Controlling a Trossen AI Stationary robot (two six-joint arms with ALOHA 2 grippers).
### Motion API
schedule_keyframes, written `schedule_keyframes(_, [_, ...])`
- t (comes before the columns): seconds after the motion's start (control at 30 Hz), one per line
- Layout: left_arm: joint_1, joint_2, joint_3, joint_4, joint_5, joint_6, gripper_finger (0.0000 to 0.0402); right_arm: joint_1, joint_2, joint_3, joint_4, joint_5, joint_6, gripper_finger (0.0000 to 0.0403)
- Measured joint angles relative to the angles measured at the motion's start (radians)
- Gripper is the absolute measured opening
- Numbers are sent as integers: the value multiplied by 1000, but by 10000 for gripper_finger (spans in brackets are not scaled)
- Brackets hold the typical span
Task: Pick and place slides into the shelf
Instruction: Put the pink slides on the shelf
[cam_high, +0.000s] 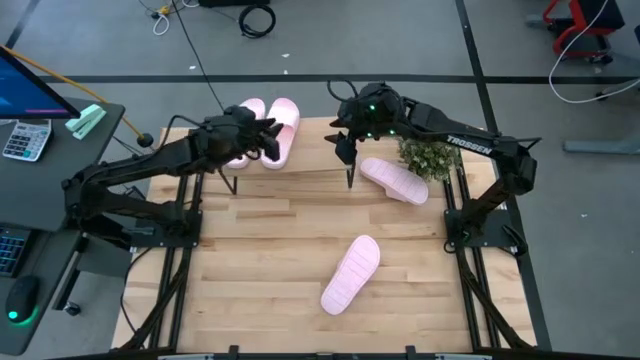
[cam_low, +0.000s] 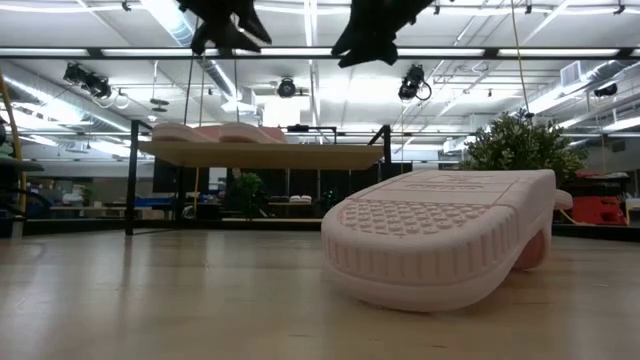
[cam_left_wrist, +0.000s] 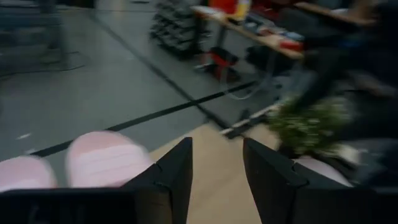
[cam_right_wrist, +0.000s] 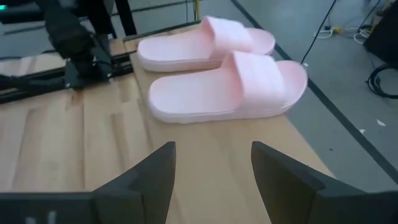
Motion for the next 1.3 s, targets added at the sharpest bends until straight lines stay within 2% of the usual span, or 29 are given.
schedule_keyframes(0.1, [-15,-47,0,12,85,20,134,-21,0,-15,43,-10,-2,215])
schedule_keyframes(0.3, [-4,-133,0,34,336,54,119,-56,37,-13,147,-58,2,215])
schedule_keyframes(0.5, [33,-200,0,37,486,66,114,-88,125,30,146,-79,10,215])
schedule_keyframes(0.67, [66,-243,0,-9,671,108,115,-100,198,91,142,-120,3,212])
schedule_keyframes(0.87, [78,-283,0,-82,778,167,105,-107,278,173,141,-123,3,198])
schedule_keyframes(1.0, [78,-324,0,-87,785,169,92,-115,328,202,135,-113,-14,160])
schedule_keyframes(1.3, [78,-422,0,-92,784,154,79,-150,403,208,138,-81,-38,11])
